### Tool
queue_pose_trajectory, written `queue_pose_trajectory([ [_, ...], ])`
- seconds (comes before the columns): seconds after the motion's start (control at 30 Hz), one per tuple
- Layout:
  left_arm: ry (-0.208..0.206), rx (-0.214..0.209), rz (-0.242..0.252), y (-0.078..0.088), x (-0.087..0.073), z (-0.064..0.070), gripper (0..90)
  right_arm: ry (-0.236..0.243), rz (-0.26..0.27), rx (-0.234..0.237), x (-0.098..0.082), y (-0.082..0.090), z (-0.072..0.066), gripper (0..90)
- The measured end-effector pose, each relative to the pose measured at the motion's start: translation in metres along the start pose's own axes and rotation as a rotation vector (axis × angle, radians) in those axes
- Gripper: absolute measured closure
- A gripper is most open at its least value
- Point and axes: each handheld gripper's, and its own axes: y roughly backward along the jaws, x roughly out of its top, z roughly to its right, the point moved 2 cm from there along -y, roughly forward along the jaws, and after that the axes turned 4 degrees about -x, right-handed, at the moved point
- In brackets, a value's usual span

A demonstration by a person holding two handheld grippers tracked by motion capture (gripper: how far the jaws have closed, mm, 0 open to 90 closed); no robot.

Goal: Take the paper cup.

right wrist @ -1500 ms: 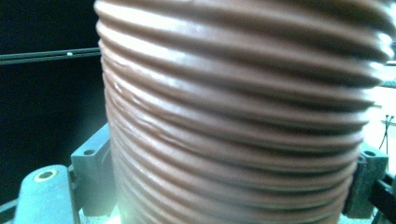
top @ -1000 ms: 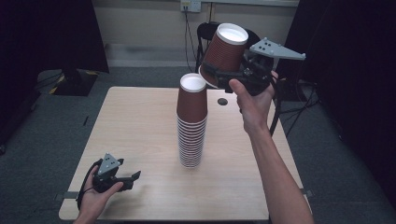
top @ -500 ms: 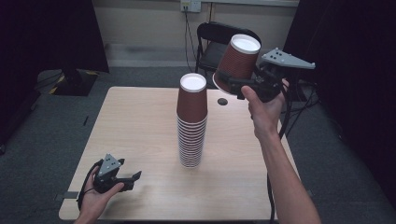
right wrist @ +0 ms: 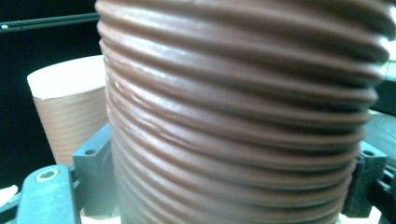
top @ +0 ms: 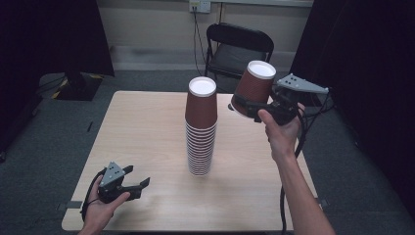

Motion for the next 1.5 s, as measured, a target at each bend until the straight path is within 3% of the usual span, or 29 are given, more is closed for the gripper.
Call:
queue_pose_trajectory([
  [0.17, 0.007, 0.009, 0.001, 0.0, 0.001, 0.001, 20.4, -0.019, -0.017, 0.0, -0.016, 0.005, 0.003, 14.8],
  [0.6, 0.004, -0.047, 0.036, -0.002, 0.006, 0.009, 23.3, -0.068, -0.066, 0.021, -0.059, 0.012, 0.002, 14.8],
  [0.83, -0.025, -0.019, 0.032, -0.003, 0.007, 0.011, 22.1, -0.106, -0.085, 0.034, -0.084, 0.019, 0.0, 14.7],
  [0.9, -0.019, -0.048, 0.031, -0.004, 0.007, 0.013, 20.6, -0.119, -0.096, 0.042, -0.092, 0.019, -0.001, 14.8],
  [1.13, -0.042, -0.057, 0.047, -0.007, 0.014, 0.022, 21.1, -0.145, -0.13, 0.058, -0.118, 0.018, -0.007, 14.8],
  [1.33, -0.063, -0.107, 0.072, -0.011, 0.025, 0.034, 21.7, -0.187, -0.141, 0.086, -0.133, 0.018, -0.013, 14.7],
  [1.5, -0.08, -0.129, 0.063, -0.016, 0.029, 0.04, 17.8, -0.202, -0.158, 0.099, -0.142, 0.018, -0.018, 14.7],
])
